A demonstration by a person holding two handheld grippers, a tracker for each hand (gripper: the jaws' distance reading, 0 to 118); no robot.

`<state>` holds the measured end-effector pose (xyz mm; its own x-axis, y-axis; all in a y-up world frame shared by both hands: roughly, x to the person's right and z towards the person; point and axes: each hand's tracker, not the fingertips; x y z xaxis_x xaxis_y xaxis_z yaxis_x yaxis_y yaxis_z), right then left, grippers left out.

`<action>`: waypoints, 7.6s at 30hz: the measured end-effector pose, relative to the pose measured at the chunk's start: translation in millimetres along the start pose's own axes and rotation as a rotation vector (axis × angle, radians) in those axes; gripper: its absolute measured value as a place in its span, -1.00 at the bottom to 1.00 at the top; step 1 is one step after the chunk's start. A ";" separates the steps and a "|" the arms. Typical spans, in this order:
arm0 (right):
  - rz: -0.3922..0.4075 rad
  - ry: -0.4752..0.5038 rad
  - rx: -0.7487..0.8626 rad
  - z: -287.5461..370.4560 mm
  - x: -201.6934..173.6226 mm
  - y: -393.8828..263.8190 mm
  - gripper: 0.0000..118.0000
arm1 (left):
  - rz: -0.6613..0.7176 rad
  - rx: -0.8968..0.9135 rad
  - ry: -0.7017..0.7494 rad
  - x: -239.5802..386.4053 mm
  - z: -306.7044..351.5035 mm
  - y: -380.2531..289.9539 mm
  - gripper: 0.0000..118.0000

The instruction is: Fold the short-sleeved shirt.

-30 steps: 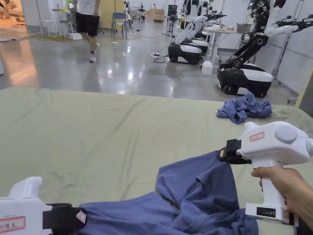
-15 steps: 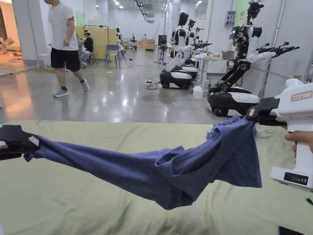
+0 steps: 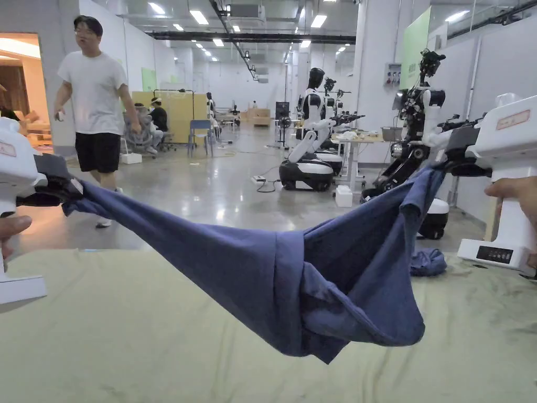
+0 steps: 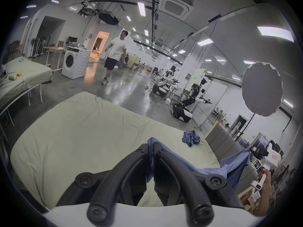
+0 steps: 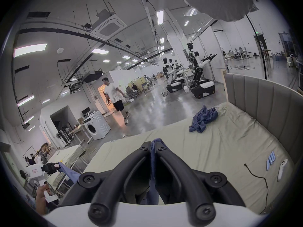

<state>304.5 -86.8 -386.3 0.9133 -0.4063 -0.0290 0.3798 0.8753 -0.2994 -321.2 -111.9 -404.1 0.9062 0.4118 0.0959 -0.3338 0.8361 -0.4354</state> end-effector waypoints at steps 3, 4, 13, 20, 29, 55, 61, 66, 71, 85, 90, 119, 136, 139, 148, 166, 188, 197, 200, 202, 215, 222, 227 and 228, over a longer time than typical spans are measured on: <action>0.004 -0.005 0.026 -2.1 -3.0 12.7 -0.93 | -0.023 0.048 -0.004 6.4 -2.3 17.8 -0.90; 0.007 -0.010 0.037 -5.0 -4.5 16.3 -0.93 | -0.036 0.053 0.006 6.8 -6.2 24.3 -0.90; 0.006 -0.084 0.051 -41.6 -6.5 24.3 -0.93 | -0.088 0.059 0.055 15.4 -57.2 45.8 -0.90; -0.054 -0.123 0.040 -91.6 16.1 23.4 -0.93 | -0.015 0.037 0.085 7.3 -109.9 47.1 -0.90; -0.058 -0.140 -0.004 -162.7 40.3 -7.9 -0.93 | 0.028 -0.006 0.114 -11.0 -178.0 31.0 -0.90; -0.192 -0.098 -0.305 -25.4 160.7 -367.5 -0.90 | 0.187 -0.453 0.071 -161.9 -120.1 -290.5 -0.69; -0.066 -0.216 -0.199 20.9 152.1 -330.1 0.61 | 0.187 -0.275 0.027 -152.3 -61.3 -253.1 0.35; 0.219 -0.061 0.003 121.7 96.1 -319.2 0.82 | -0.213 -0.031 -0.001 -71.1 44.2 -250.5 0.42; 0.313 0.055 0.114 185.2 32.9 -361.9 0.80 | -0.365 0.135 -0.015 -16.0 114.0 -324.4 0.42; 0.290 0.072 0.061 189.3 -11.5 -394.1 -0.97 | -0.357 0.028 -0.183 21.0 76.8 -359.3 -1.00; 0.217 0.098 0.007 177.7 -0.3 -395.2 -0.97 | -0.369 -0.196 -0.227 67.3 -61.2 -304.4 0.53; 0.175 0.102 -0.031 134.1 52.9 -352.8 -0.97 | -0.277 -0.495 -0.027 112.3 -229.2 -353.0 -0.83; -0.002 -0.159 -0.597 -194.9 146.4 -290.0 0.69 | -0.217 -0.407 -0.094 79.1 -166.4 -371.5 -0.84; -0.114 -0.224 -0.696 -225.4 176.2 -321.3 0.35 | -0.213 -0.409 -0.087 73.4 -161.8 -374.9 -0.84; -0.055 -0.197 -0.670 -218.6 176.8 -315.0 -0.89 | -0.157 -0.423 -0.109 61.5 -163.4 -371.2 -0.84; 0.027 0.003 -0.282 -84.1 78.2 -182.5 -0.93 | -0.084 -0.218 0.024 4.0 -86.6 -284.3 -0.88; 0.108 0.076 -0.315 -75.5 31.0 -199.3 -0.94 | -0.161 -0.620 -0.097 77.9 -151.1 -431.7 0.23; 0.107 0.069 -0.316 -67.1 33.9 -204.6 -0.94 | -0.202 -0.614 -0.031 71.2 -158.9 -420.1 -0.98; 0.127 0.053 -0.261 -56.7 33.5 -202.0 -0.94 | -0.194 -0.592 -0.055 68.8 -152.9 -414.9 -0.98; 0.177 0.027 -0.204 -44.7 30.9 -198.1 -0.94 | -0.330 -0.524 0.034 71.1 -149.1 -407.8 -0.98; 0.346 -0.060 0.004 -5.1 7.9 -126.1 -0.94 | -0.471 -0.292 0.243 21.0 -98.5 -266.8 -0.98; 0.351 -0.081 0.091 8.3 -19.3 -68.3 -0.94 | -0.580 -0.184 0.403 3.2 -70.6 -182.9 -0.98; 0.377 -0.110 0.146 19.4 -35.2 -33.0 -0.94 | -0.571 -0.100 0.482 -3.7 -47.2 -126.9 -0.98; 0.374 -0.114 0.151 18.9 -36.7 -24.7 -0.94 | -0.565 -0.089 0.505 -6.3 -43.9 -114.8 -0.98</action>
<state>264.3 -88.5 -359.8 0.9996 -0.0291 -0.0010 0.0287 0.9890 -0.1450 -277.2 -226.5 -394.0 0.9488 -0.3038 -0.0864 0.2187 0.8294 -0.5141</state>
